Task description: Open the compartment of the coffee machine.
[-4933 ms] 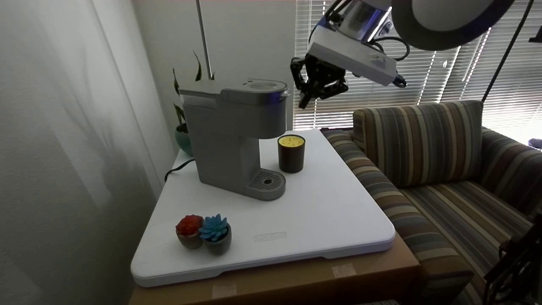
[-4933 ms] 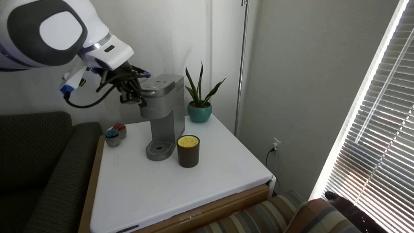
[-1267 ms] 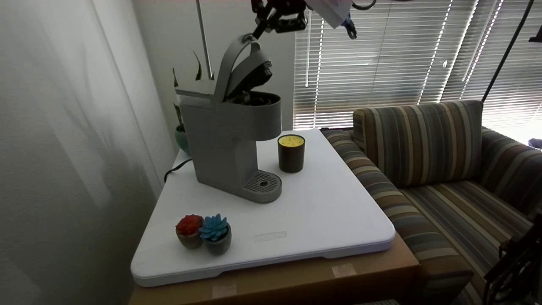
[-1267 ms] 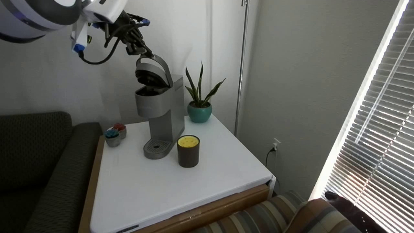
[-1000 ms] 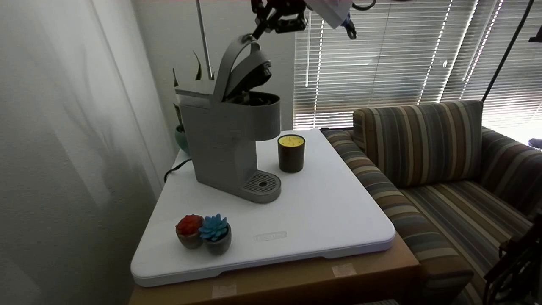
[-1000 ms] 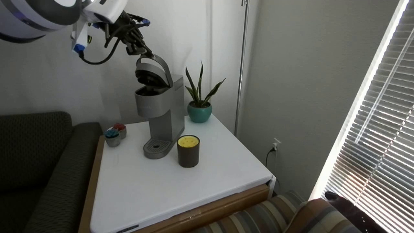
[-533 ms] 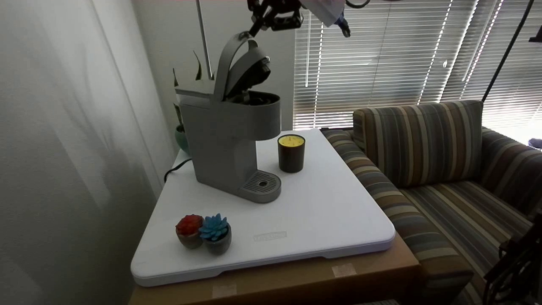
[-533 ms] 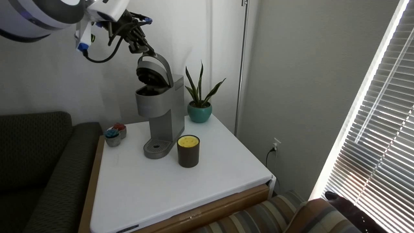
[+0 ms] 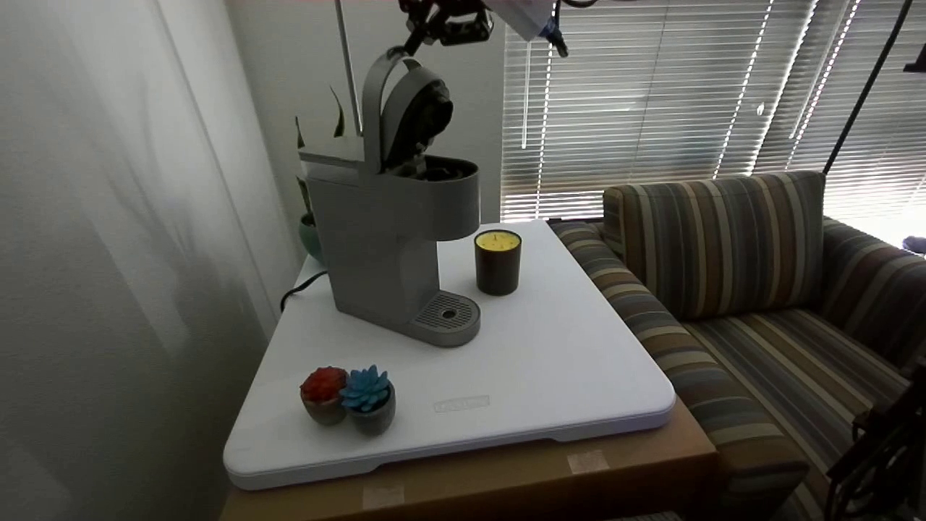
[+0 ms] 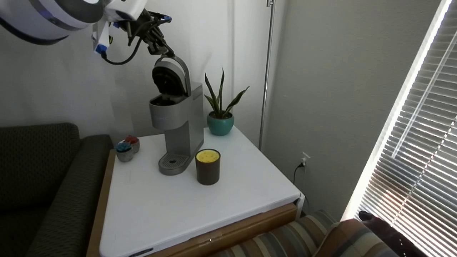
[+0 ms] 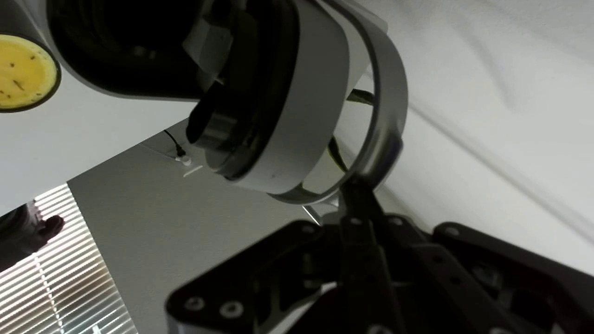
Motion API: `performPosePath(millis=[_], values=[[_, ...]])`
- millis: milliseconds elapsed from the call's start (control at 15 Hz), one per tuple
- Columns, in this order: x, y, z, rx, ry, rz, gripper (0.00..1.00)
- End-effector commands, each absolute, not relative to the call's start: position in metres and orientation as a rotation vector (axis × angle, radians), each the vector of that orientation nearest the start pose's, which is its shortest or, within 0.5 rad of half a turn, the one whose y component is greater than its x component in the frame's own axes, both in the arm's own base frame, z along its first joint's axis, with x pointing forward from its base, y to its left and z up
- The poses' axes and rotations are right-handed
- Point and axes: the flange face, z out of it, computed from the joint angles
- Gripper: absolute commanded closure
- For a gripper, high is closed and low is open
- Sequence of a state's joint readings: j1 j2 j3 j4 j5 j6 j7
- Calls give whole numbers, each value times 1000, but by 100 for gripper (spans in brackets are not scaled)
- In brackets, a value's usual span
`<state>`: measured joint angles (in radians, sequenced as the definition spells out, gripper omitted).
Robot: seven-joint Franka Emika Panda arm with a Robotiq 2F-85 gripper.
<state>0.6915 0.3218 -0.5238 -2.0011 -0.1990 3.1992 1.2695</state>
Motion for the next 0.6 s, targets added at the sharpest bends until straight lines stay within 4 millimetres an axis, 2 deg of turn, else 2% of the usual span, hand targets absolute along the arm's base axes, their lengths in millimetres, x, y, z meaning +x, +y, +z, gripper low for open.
performPosePath(millis=[0,267,533], values=[[651,162,415,-2335,961,-1099,100],[657,163,414,-2345,965,-1092,100],[654,156,419,-2348,990,-1091,100]])
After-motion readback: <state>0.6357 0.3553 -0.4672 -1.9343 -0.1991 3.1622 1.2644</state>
